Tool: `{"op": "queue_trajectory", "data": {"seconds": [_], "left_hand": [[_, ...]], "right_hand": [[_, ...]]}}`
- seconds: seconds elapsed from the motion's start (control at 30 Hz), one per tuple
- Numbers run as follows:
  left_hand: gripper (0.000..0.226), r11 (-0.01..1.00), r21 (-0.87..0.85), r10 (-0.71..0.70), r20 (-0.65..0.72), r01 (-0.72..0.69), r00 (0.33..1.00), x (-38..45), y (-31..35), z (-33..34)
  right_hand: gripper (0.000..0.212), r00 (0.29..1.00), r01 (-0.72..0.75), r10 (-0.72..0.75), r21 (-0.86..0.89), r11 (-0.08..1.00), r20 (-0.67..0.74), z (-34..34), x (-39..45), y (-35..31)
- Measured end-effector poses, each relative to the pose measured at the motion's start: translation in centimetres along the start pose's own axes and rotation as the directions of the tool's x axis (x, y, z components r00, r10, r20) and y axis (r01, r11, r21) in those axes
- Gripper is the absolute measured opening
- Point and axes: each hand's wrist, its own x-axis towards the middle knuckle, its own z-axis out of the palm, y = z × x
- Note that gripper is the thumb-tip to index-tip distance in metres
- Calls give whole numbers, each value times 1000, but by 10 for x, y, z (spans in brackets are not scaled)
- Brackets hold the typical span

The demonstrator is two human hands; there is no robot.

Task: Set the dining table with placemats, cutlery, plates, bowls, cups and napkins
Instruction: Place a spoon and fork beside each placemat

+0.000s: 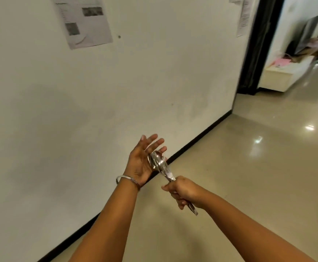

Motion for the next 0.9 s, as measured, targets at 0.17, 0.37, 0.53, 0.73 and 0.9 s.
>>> {"op": "queue_trajectory", "data": {"seconds": [0.17, 0.37, 0.53, 0.73, 0.9], "left_hand": [[45, 924, 362, -168, 87, 126, 982, 116, -20, 50], [49, 857, 454, -395, 279, 242, 876, 230, -113, 164], [47, 837, 495, -453, 390, 233, 802, 326, -191, 311], [51, 841, 499, -485, 521, 210, 703, 424, -260, 457], [76, 810, 362, -587, 525, 462, 617, 499, -306, 535]], "right_hand": [[41, 985, -92, 100, 65, 994, -141, -79, 30, -8], [39, 914, -67, 157, 243, 968, -375, -214, 36, 9], [30, 833, -35, 189, 291, 956, -520, -383, 12, 35], [29, 795, -30, 190, 275, 961, -576, -566, -19, 39], [30, 703, 6, 242, 346, 938, -668, -682, -30, 41]]}}
